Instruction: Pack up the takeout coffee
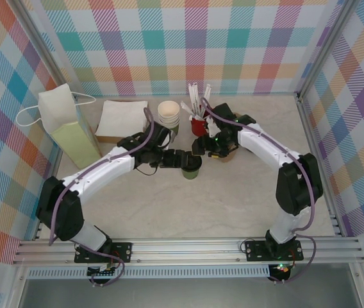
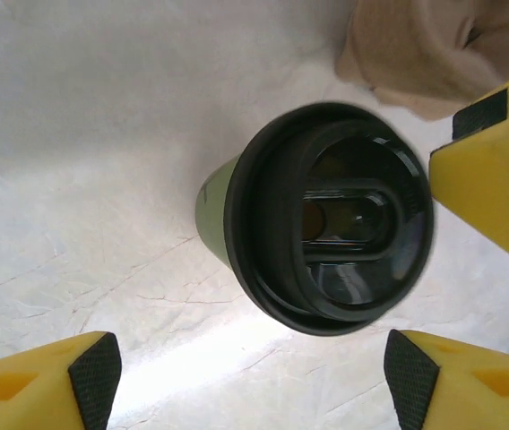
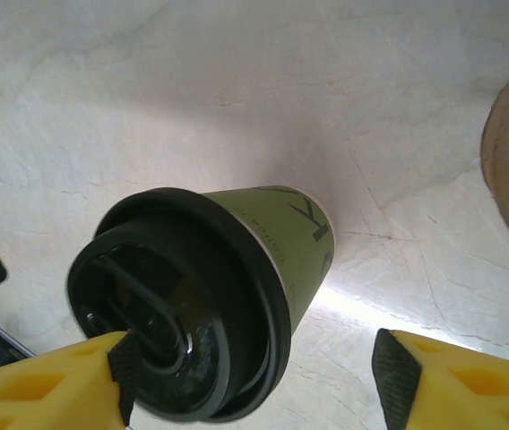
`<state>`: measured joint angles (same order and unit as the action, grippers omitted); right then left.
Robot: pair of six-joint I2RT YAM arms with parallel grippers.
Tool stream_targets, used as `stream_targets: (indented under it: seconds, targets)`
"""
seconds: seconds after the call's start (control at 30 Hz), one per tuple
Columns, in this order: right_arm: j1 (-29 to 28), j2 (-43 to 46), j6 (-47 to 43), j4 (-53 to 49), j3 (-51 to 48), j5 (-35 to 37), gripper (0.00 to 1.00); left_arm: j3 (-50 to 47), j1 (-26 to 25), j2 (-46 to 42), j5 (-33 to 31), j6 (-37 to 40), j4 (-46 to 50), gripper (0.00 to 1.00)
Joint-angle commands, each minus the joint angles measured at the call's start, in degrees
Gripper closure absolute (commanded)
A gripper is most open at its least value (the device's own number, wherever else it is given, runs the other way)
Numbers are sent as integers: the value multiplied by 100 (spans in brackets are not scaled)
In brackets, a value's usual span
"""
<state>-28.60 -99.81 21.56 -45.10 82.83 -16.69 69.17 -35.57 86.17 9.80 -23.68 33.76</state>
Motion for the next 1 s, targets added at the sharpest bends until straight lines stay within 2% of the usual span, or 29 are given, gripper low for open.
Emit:
stream_targets:
  seconds: [0.0, 0.23, 0.3, 0.37, 0.57, 0.97]
  targets:
    - [-41, 392, -97, 11, -86, 134, 26, -97, 154, -525, -145, -147, 23, 19]
    - [-241, 725, -204, -2, -187, 572, 10, -491, 301, -1348, -800, -272, -140, 8]
    - [-338, 752, -263, -74, -164, 691, 0, -605, 312, -1616, -1073, -285, -172, 3]
    - [-453, 758, -329, -155, -131, 825, 0, -759, 339, -1907, -1322, -310, -236, 0]
    - [-932, 458, -660, -653, 324, 1321, 0, -1124, 448, -2505, -1845, -406, -271, 0]
    - [-1593, -688, -1044, -1789, 1630, 2319, 0, -1291, 569, -2720, -1985, -389, -128, 0]
